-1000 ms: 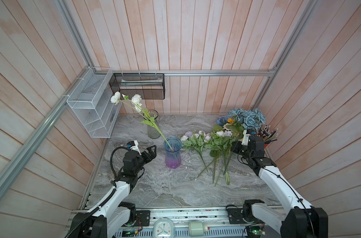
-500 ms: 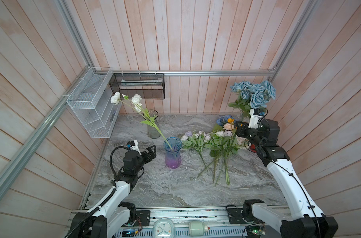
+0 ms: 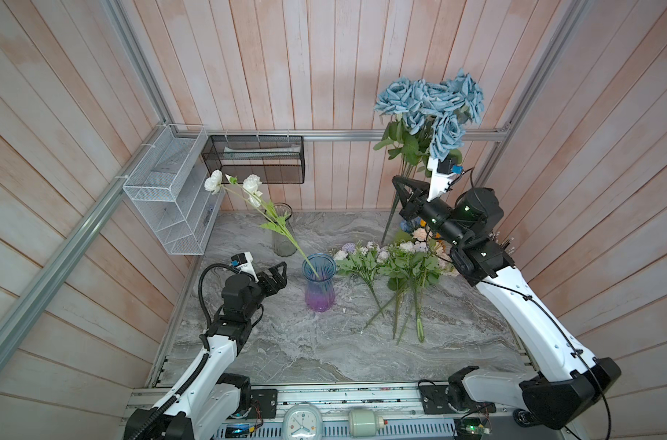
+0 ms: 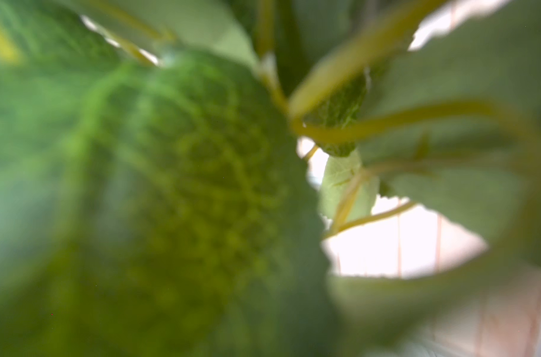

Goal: Arrange flowers in a vase
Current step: Place the flowers into the vase.

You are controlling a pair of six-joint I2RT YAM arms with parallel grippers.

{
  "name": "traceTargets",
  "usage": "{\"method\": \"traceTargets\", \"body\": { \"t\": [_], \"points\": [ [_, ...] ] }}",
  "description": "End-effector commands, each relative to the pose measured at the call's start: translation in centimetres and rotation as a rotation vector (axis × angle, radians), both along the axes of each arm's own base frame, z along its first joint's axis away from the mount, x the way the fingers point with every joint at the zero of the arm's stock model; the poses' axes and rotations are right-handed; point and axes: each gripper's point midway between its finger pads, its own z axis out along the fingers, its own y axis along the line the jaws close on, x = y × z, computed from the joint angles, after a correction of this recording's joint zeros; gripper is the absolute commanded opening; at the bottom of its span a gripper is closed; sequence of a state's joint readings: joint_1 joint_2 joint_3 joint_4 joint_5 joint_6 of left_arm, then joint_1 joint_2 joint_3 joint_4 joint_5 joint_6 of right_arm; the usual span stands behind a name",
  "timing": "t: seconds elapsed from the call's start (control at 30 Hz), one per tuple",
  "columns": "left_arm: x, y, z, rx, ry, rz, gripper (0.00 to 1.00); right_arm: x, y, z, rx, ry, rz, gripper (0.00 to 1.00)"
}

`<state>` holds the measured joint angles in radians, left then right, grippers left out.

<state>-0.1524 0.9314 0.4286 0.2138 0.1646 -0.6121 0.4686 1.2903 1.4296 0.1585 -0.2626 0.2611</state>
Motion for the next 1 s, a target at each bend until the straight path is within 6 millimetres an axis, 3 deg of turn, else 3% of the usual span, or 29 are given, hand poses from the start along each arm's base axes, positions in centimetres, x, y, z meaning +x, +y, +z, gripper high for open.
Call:
{"method": "traceTargets", "body": {
  "t": [0.0, 0.2, 0.4, 0.67, 0.87, 0.97],
  "points": [
    [-0.1, -0.1, 1.0, 0.007, -0.015, -0.019, 1.00, -2.0, 1.2, 5.0, 0.077, -0.190, 0.063, 0.00],
    [-0.5, -0.3, 0.6, -0.009, 0.000, -0.030, 1.00, -3.2, 5.7, 4.5, 0.075, -0.266, 0.187, 0.00],
    [-1.5, -0.9, -0.5, -0.007, 0.040, -0.077, 1.00, -4.2, 10.1, 2.0, 0.085, -0.265, 0.337, 0.00],
    [-4.9, -3.0, -1.9, 0.001, 0.054, -0.241, 1.00, -5.4, 15.1, -3.8, 0.045, -0.151, 0.454, 0.00],
    [-7.4, -4.2, -3.8, 0.005, 0.017, -0.335, 1.00, -5.9, 16.5, -8.9, 0.039, -0.039, 0.467, 0.00],
    [-7.9, -5.3, -3.6, 0.026, -0.053, -0.370, 1.00, -5.3, 16.9, -11.1, 0.028, 0.005, 0.436, 0.00]
  ]
}}
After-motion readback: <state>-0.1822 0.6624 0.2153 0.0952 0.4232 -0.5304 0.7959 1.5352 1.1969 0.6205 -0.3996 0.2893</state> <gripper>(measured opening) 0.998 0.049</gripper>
